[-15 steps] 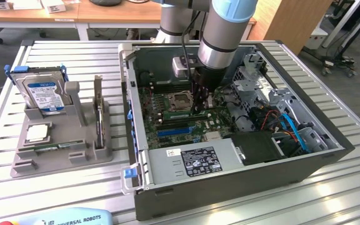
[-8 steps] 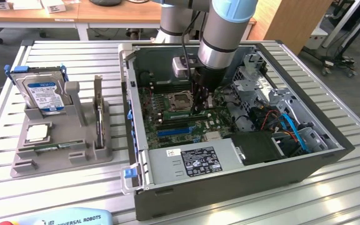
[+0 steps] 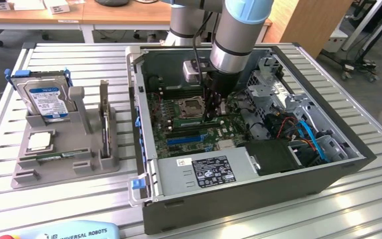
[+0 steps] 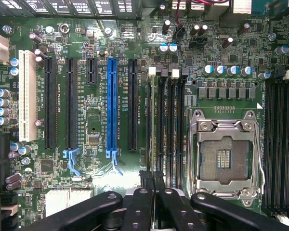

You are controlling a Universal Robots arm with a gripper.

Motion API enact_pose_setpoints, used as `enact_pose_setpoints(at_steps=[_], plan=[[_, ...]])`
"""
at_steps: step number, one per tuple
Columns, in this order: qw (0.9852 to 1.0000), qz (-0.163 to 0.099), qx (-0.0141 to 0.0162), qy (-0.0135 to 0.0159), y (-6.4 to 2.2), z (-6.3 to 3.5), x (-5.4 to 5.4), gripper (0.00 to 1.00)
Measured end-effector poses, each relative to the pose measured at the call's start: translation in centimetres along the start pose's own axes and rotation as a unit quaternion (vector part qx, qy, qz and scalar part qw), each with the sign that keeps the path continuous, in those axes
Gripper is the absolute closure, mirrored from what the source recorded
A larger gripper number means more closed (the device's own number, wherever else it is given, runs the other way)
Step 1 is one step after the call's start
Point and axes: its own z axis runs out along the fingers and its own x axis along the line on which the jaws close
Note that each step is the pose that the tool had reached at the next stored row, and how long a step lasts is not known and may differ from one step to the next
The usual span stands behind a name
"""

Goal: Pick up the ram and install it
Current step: 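Insert the ram into the slot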

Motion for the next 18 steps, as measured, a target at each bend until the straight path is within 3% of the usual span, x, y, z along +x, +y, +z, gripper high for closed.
enact_pose_setpoints(at_steps=[18], plan=[[1.0, 0.0, 0.0, 0.0001, -0.01, 0.43, 0.02, 0.87]])
